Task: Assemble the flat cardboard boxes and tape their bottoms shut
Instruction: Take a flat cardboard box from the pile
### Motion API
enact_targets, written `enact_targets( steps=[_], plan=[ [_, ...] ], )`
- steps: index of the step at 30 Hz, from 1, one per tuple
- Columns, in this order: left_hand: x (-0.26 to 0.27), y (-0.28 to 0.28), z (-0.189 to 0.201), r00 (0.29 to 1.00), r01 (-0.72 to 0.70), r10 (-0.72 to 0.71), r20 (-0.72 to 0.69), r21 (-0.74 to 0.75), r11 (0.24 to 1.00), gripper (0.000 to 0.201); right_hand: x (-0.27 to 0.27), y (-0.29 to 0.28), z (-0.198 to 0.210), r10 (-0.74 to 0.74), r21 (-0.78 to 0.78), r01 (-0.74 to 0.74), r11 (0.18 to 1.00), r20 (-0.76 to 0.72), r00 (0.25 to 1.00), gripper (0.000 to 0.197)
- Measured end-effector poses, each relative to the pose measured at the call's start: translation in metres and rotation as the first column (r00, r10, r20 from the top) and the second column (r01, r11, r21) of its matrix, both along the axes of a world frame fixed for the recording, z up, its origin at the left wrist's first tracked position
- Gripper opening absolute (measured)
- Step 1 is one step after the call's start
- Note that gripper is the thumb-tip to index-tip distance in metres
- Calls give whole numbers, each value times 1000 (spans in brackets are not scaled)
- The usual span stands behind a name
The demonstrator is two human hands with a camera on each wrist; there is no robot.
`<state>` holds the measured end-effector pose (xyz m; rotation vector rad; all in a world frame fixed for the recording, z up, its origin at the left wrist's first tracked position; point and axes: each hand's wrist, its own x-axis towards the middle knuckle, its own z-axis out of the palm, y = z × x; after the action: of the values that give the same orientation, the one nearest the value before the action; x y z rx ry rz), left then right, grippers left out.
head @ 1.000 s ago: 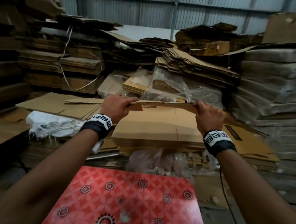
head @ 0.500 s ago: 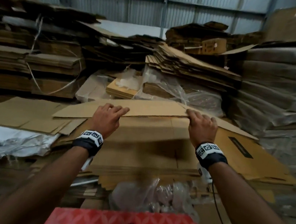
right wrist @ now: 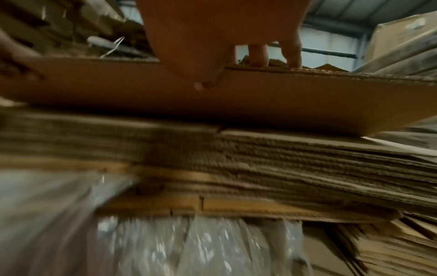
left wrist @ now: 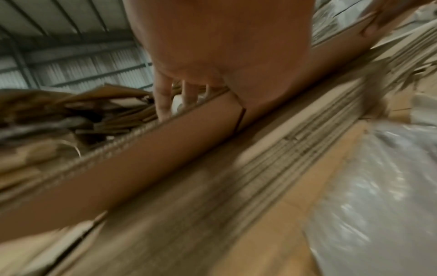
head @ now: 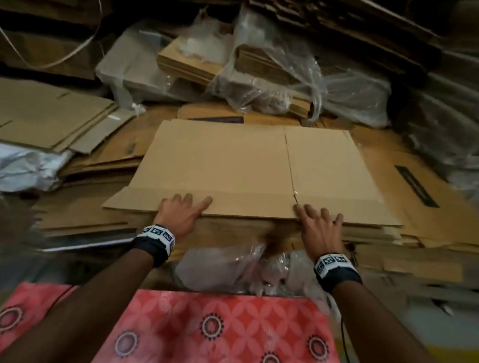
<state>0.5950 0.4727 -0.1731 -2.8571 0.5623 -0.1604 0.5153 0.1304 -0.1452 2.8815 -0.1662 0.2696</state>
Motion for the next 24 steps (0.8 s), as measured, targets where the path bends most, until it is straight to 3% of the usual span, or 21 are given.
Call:
enact_targets(
  steps=[7, 15, 20, 24],
  plan=[
    [9, -4, -9, 989, 13, -27, -146, -91, 996, 69, -4, -14, -10, 28, -25, -29, 999, -39, 999, 76],
    [36, -7, -12, 961, -15, -54, -272, -247, 969, 96, 6, -20, -10, 8, 108, 5, 994, -114, 993, 66],
    [31, -10, -23, 958, -62, -19, -286, -271, 961, 97, 4, -19, -11, 15, 218, 24, 976, -174, 985, 70],
    [12, -16, -22, 985, -63, 2, -174, -343, 937, 82, -16, -13, -2, 39, 262, -8, 965, -115, 993, 61]
  ],
)
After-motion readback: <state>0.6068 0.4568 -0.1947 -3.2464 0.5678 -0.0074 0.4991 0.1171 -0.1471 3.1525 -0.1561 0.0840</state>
